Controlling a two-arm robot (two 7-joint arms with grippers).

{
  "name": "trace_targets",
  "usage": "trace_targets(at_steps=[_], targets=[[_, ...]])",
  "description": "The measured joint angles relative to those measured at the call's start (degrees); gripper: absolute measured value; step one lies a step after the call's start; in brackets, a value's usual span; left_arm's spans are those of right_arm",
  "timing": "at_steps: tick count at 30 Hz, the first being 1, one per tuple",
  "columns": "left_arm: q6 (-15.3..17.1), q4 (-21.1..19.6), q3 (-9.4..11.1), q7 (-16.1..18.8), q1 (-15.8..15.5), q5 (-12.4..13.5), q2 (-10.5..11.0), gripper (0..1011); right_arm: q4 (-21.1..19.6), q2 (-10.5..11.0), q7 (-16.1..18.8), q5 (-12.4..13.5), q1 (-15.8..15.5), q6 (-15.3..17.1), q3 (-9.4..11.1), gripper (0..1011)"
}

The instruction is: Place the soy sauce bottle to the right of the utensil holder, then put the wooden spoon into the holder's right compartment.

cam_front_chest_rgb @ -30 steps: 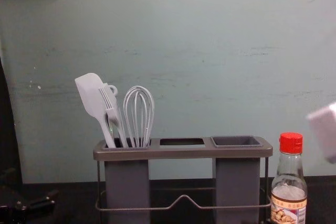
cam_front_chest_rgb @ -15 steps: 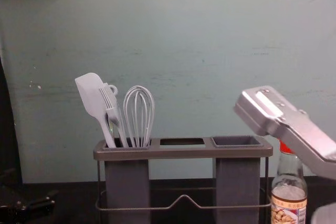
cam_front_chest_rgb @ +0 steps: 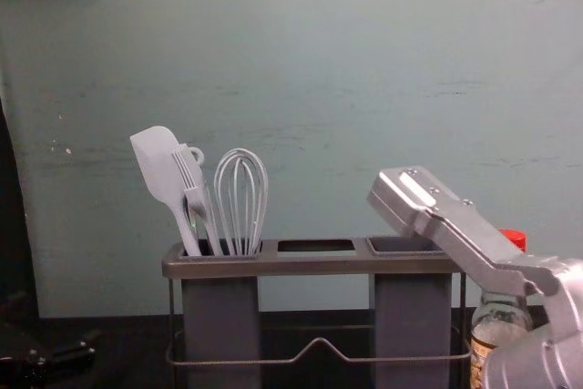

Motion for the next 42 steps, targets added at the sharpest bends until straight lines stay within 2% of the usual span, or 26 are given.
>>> trace_targets(at_steps=[8,18,42], targets=[[0.0,0.0,0.0,0.0,0.0,0.0,0.0,1000,3.2,-1.8,0.3,-1.1,1.8,0.1,0.1,1003],[0.0,0.0,0.0,0.0,0.0,0.0,0.0,1000,4.6,-3.0,0.6,-2.6,2.4,0.1,0.1,1003],[0.0,0.0,0.0,0.0,0.0,0.0,0.0,1000,1.4,-3.5,2.2,-5.5,0.3,1.0,1.2,1003]])
